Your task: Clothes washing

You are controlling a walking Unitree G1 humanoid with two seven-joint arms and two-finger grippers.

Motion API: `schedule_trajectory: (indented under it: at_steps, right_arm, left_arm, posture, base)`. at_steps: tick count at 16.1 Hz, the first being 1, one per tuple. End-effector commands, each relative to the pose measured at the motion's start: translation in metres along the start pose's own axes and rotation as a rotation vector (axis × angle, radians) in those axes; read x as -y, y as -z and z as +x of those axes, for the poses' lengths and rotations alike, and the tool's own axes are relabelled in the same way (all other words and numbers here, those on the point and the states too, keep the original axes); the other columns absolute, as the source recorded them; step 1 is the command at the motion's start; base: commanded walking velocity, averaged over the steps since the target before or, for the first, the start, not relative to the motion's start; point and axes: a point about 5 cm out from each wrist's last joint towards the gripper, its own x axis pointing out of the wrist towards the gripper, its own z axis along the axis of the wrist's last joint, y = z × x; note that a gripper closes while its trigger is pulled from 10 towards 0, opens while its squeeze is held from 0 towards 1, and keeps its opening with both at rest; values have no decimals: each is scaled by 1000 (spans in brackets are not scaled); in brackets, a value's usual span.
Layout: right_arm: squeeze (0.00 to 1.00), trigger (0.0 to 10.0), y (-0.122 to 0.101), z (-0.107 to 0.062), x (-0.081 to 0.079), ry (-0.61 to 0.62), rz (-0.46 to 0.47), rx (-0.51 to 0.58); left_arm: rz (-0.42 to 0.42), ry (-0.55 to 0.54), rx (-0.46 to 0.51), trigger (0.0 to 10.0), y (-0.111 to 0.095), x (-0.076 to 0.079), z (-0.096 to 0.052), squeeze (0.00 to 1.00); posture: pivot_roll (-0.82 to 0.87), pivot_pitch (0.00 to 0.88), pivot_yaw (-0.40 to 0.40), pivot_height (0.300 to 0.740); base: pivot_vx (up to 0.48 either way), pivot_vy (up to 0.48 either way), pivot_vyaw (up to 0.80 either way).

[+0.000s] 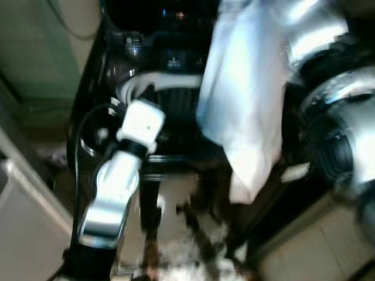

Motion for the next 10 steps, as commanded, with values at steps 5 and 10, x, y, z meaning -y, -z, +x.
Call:
schedule_trajectory:
  at_steps: [5,10]
  right_arm:
    - [0,10000,135,-59,-64,-90,407,-453]
    - [1000,10000,117,-56,-34,83,350,-183]
  left_arm:
    - [1,24,-6,10000,-4,3,-4,0]
    - [11,64,-18,10000,-2,4,-4,0]
  posture:
    - [27,0,-53,740]
    - [-11,6,-24,740]
  base:
    - [0,0,0]
    - [0,0,0]
